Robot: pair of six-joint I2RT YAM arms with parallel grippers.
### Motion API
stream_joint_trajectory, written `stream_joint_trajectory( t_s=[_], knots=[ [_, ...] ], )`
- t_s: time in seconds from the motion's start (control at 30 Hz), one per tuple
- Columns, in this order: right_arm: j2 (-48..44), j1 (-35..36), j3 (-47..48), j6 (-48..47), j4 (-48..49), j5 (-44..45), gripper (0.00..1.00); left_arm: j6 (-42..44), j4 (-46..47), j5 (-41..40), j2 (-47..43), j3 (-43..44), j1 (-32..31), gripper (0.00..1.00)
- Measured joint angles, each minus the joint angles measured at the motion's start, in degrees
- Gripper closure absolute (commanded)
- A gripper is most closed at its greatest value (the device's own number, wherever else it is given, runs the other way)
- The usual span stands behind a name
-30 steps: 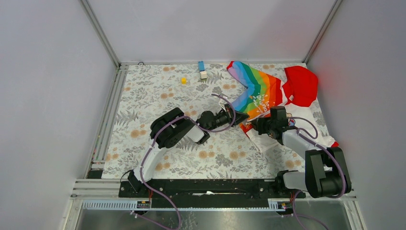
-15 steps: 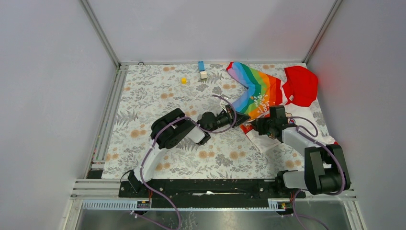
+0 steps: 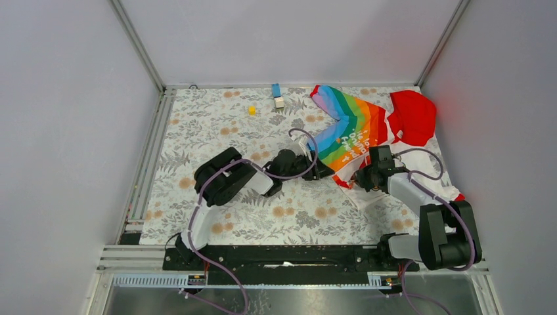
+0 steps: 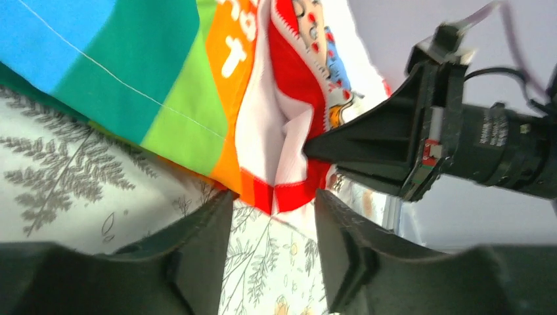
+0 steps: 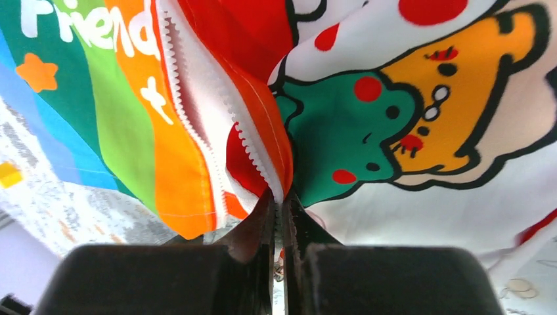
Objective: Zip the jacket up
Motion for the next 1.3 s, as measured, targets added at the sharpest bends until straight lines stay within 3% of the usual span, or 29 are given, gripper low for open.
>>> stream_joint_trajectory(
  t_s=[0.13, 0.27, 0.43, 0.7, 0.93, 1.07, 1.23, 1.3],
  knots=[
    [0.92, 0.00, 0.66, -6.43, -0.94, 1.73, 1.00, 3.89, -14.14, 0.24, -5.33, 0.37, -0.09, 0.36],
    [2.25, 0.00, 2.10, -11.63, -1.29, 1.64, 1.00, 13.51, -33.55, -1.81, -10.73, 6.08, -0.57, 0.35],
    [0.87, 0.00, 1.90, -14.82, -1.25, 1.55, 1.00, 29.07, -56.94, -2.80, -10.84, 22.97, -0.72, 0.35],
    [-6.45, 0.00, 0.74, -16.13, -1.36, 1.57, 1.00, 48.81, -84.43, -3.04, 3.85, 55.52, -0.98, 0.35],
    [-7.41, 0.00, -0.85, -16.17, -1.38, 1.51, 1.00, 54.75, -94.36, -6.95, 14.38, 63.52, -2.34, 0.39],
    [-7.39, 0.00, -1.64, -16.15, -1.46, 1.27, 1.00, 55.52, -96.32, -9.92, 14.62, 64.43, -3.72, 0.47],
    [-7.39, 0.00, -1.64, -16.20, -1.49, 1.25, 1.00, 55.80, -96.87, -13.97, 14.88, 64.74, -4.94, 0.41],
    [-7.39, 0.00, -1.64, -16.28, -1.49, 1.27, 1.00, 55.82, -96.80, -15.21, 14.88, 64.70, -5.42, 0.45]
  ],
)
